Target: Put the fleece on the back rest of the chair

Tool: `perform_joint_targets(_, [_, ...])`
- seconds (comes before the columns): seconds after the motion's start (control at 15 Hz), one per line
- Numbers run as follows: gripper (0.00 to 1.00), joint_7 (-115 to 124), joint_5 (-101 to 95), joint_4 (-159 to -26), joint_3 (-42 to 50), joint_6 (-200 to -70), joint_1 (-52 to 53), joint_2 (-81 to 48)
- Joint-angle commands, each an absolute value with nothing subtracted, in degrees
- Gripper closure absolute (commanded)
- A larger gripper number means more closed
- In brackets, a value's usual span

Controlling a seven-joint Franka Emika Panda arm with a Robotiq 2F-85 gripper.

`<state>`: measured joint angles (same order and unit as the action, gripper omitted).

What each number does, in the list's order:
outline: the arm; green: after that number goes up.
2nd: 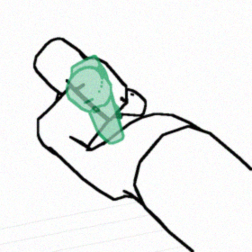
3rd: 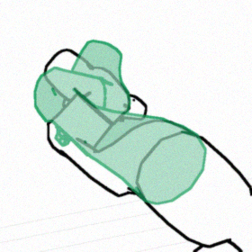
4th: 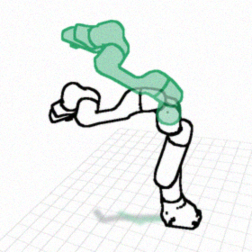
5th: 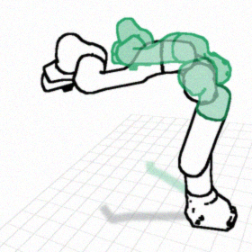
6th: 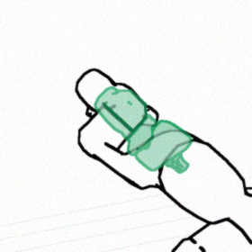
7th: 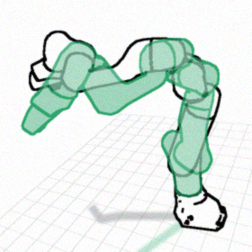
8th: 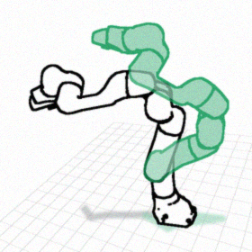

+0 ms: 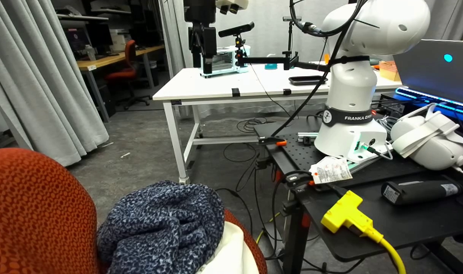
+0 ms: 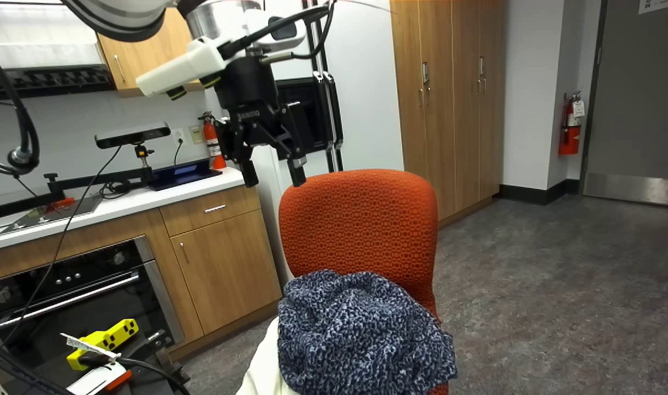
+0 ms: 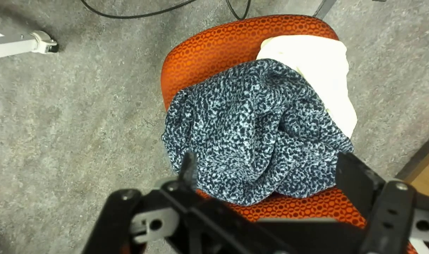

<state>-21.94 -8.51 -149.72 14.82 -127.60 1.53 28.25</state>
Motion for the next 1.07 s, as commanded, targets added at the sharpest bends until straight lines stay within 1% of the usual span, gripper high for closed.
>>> perform_joint_targets(0.0, [0.0, -21.87, -7.93, -149.32, 12.66, -129.24, -0.08, 23.8])
perform_joint_targets(0.13, [0.0, -22.38, -7.0, -150.11, 12.07, -133.53, 0.89, 21.07])
perform_joint_targets(0.4, [0.0, -25.81, -2.7, -150.45, 11.38, -146.15, 3.05, 12.24])
perform_joint_targets(0.73, [0.0, -27.96, 3.27, -148.9, 7.81, -159.86, 4.03, -1.38])
perform_joint_targets(0.87, [0.0, -27.71, 4.13, -148.59, 5.48, -161.86, 2.96, -4.56])
perform_joint_targets(0.93, [0.0, -25.59, 1.61, -150.47, 5.06, -159.74, 1.67, -0.52])
perform_joint_targets(1.0, [0.0, -25.42, 1.74, -150.1, 4.21, -160.7, 1.45, -2.43])
